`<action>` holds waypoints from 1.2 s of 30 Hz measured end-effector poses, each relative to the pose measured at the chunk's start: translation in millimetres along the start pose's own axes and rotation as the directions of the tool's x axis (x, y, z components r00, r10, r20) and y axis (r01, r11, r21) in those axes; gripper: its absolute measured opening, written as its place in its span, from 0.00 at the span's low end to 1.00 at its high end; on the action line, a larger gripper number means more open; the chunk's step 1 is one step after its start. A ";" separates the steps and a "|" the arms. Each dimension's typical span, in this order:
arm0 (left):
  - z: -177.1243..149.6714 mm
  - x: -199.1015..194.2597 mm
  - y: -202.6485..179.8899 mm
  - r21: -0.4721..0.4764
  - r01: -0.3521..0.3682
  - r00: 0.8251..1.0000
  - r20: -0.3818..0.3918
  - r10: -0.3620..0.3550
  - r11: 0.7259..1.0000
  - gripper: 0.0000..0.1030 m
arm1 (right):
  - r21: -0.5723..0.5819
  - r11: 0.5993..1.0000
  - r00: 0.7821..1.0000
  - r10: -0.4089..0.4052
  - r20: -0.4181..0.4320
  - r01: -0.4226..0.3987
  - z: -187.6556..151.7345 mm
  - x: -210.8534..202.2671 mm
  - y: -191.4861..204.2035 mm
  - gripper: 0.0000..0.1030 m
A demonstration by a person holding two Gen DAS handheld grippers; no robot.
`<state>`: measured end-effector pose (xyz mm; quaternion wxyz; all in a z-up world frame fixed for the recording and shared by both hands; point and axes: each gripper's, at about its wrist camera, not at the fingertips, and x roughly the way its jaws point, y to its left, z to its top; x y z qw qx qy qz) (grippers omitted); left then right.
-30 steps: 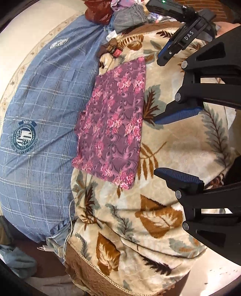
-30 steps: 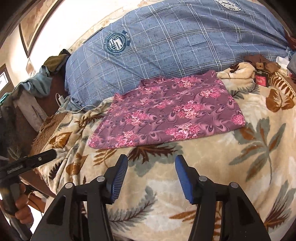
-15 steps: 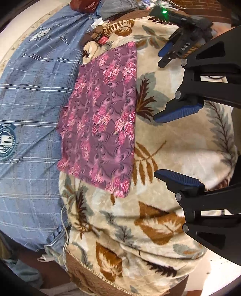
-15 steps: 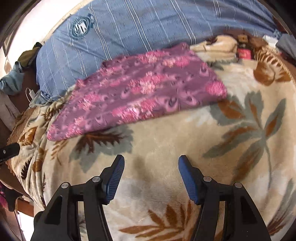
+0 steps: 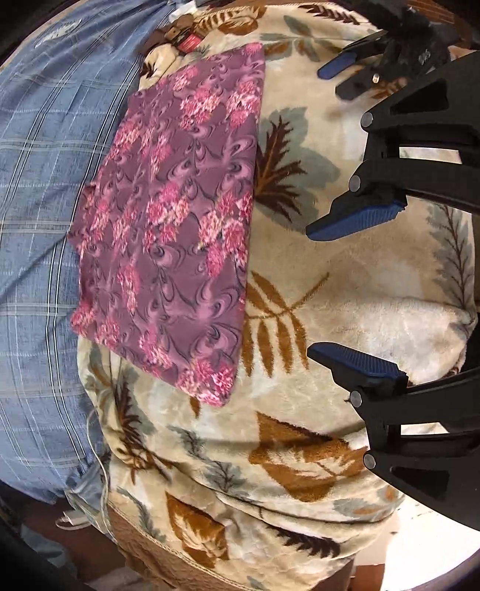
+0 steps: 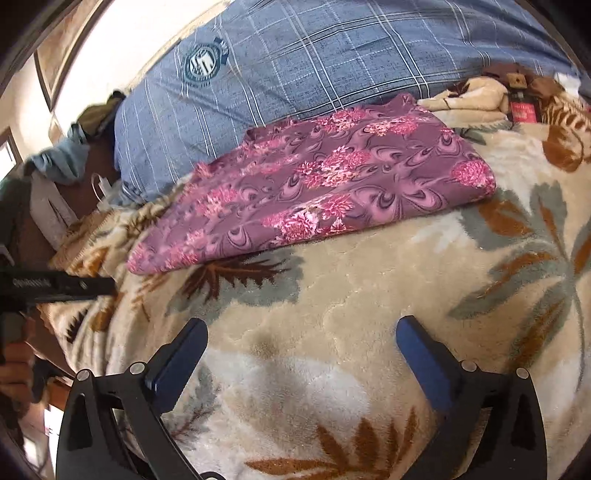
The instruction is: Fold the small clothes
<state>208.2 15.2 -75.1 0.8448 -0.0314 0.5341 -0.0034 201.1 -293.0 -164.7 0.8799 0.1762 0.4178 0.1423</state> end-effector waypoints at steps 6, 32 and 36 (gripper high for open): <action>-3.0 4.4 1.8 -0.028 -0.018 1.000 -0.012 0.018 0.999 0.56 | 0.040 0.998 0.999 0.047 0.021 -0.047 0.0 -3.3 -6.8 1.00; 58.7 3.3 68.3 -0.051 -0.020 0.998 0.061 0.023 0.999 0.56 | -0.312 0.934 0.980 -0.194 -0.035 0.173 32.3 28.1 88.5 1.00; 76.1 18.7 98.4 -0.104 -0.014 0.998 0.054 0.020 0.995 0.55 | -0.378 0.914 0.982 -0.182 -0.056 0.148 35.6 54.6 115.2 1.00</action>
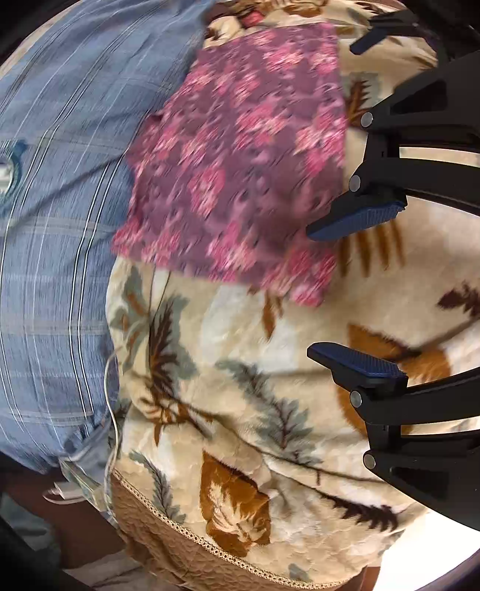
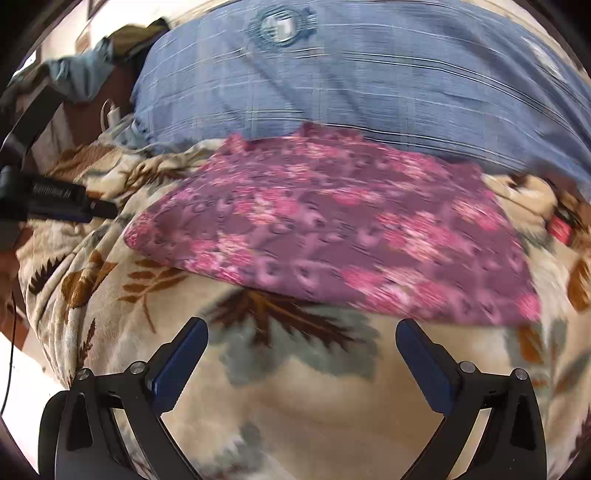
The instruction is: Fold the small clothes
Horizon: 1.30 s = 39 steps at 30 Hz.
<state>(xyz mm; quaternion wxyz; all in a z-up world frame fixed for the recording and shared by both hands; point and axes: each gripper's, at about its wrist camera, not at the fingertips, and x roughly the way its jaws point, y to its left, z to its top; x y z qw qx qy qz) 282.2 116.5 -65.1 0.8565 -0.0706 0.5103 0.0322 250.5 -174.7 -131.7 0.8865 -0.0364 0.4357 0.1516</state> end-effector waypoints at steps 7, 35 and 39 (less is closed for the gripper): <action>20.3 27.5 45.0 -0.094 0.024 0.999 -0.027 -0.026 0.995 0.55 | -0.177 0.983 0.999 0.054 -0.003 -0.054 29.8 38.0 74.4 0.99; 142.5 140.0 36.7 -0.280 0.254 0.940 -0.156 -0.305 0.926 0.55 | -0.175 0.982 0.987 0.099 0.123 -0.077 61.3 92.3 115.3 0.07; 164.7 178.2 9.8 -0.240 0.237 0.937 -0.200 -0.287 0.941 0.55 | -0.142 0.982 0.985 0.137 0.108 -0.121 61.2 97.2 107.4 0.07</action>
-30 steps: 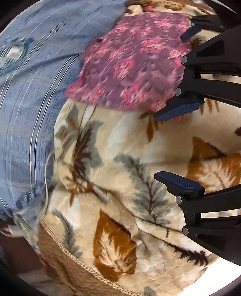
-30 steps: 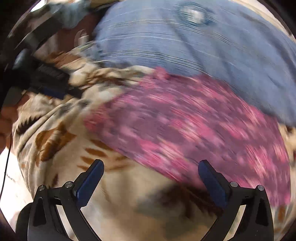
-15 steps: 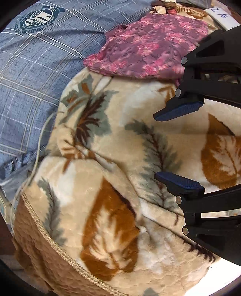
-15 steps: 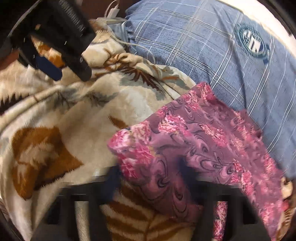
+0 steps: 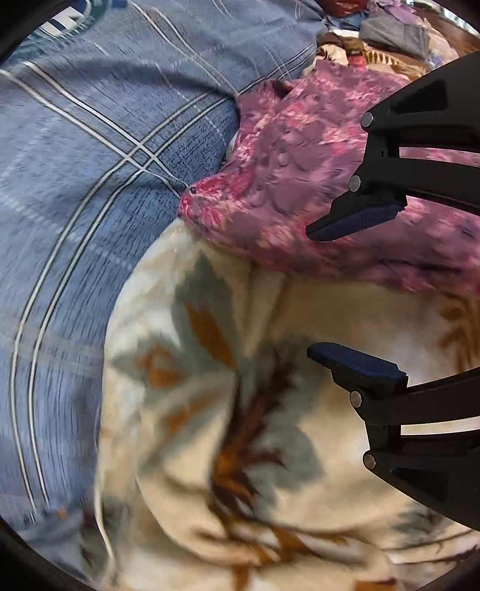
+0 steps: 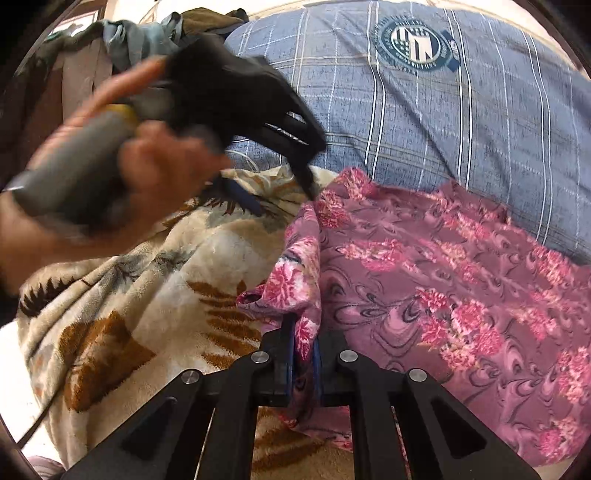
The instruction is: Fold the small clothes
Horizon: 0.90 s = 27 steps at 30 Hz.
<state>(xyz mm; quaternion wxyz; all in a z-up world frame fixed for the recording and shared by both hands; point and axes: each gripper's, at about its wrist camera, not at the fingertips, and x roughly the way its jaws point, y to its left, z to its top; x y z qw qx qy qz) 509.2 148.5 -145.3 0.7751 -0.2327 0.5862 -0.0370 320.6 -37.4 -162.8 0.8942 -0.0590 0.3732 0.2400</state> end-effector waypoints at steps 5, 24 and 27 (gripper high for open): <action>9.1 34.9 -19.2 0.019 0.090 0.993 -0.076 -0.089 0.996 0.51 | 0.036 0.998 0.999 0.045 -0.014 -0.044 -3.2 5.0 -7.0 0.07; -55.9 -83.2 -127.9 0.268 0.118 0.986 0.083 -0.145 0.956 0.09 | 0.327 0.938 0.978 0.047 0.202 -0.113 -12.5 -100.9 -87.0 0.07; -78.1 -89.1 -172.4 0.322 0.121 0.986 0.070 -0.151 0.939 0.09 | 0.407 0.906 0.972 0.021 0.236 -0.118 -25.9 -121.4 -118.7 0.07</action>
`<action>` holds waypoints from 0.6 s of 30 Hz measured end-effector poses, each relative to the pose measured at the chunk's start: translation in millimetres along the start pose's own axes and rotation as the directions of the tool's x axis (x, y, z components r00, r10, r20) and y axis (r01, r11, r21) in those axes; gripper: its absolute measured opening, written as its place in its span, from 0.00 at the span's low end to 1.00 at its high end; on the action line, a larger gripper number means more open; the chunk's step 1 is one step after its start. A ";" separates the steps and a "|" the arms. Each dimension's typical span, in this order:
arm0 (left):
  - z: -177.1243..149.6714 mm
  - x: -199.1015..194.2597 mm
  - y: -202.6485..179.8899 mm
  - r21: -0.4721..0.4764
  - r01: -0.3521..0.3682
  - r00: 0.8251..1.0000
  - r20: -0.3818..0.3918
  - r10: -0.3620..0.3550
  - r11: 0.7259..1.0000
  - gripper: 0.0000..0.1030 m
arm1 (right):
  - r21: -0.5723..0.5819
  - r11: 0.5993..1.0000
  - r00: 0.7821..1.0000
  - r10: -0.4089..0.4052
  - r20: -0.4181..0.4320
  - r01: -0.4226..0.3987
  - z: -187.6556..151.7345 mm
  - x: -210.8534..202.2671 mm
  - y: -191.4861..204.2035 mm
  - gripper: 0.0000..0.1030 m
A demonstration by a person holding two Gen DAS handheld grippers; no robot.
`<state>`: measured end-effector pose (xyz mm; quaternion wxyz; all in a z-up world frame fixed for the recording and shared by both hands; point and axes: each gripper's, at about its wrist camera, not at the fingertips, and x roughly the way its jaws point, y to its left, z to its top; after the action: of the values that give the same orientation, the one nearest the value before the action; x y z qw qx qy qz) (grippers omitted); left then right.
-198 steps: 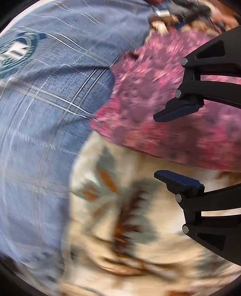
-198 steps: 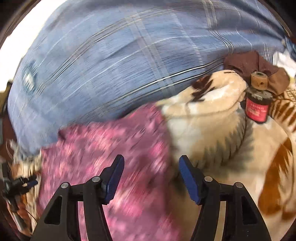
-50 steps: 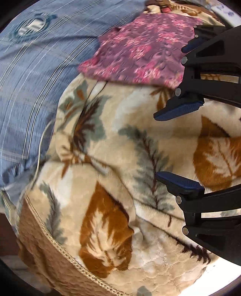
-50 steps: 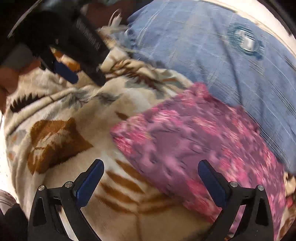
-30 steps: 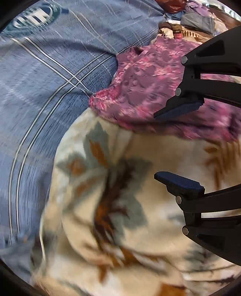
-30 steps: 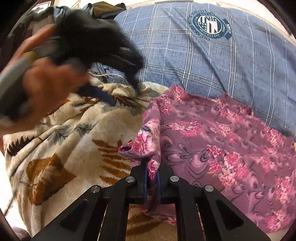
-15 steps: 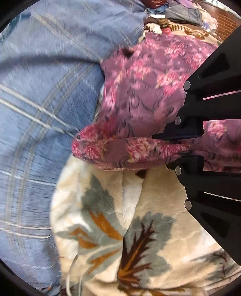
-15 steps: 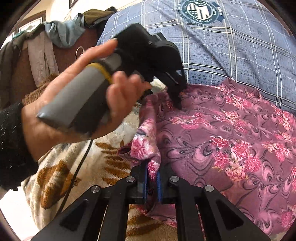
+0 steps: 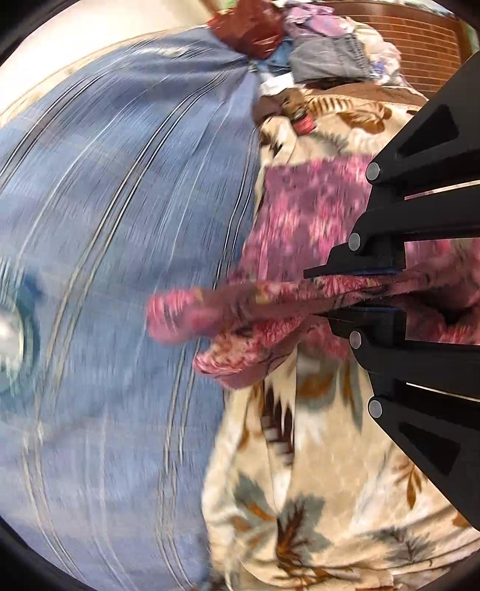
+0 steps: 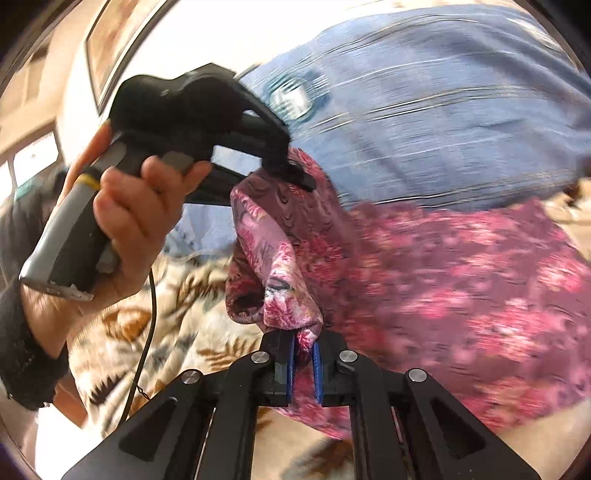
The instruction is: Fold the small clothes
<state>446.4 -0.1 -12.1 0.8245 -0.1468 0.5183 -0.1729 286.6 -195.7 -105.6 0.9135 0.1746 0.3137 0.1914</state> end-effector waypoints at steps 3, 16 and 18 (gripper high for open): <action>2.5 21.3 -42.8 0.051 -0.010 0.999 -0.038 0.012 0.999 0.10 | 0.116 0.993 0.999 -0.018 0.033 0.014 -1.1 -23.5 -41.3 0.07; -3.6 189.1 -128.8 0.214 -0.239 0.924 -0.249 0.289 0.947 0.15 | 0.432 0.902 0.999 0.002 0.034 -0.016 -41.5 -28.7 -140.5 0.12; -1.8 194.1 -131.3 0.226 -0.254 0.912 -0.267 0.311 0.941 0.21 | 0.460 0.887 0.999 0.013 0.033 -0.027 -43.1 -29.5 -142.9 0.14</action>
<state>505.4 -202.9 -113.6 0.7631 0.0354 0.6342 -0.1193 271.8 -324.5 -185.4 0.8485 0.3922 0.3350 0.1184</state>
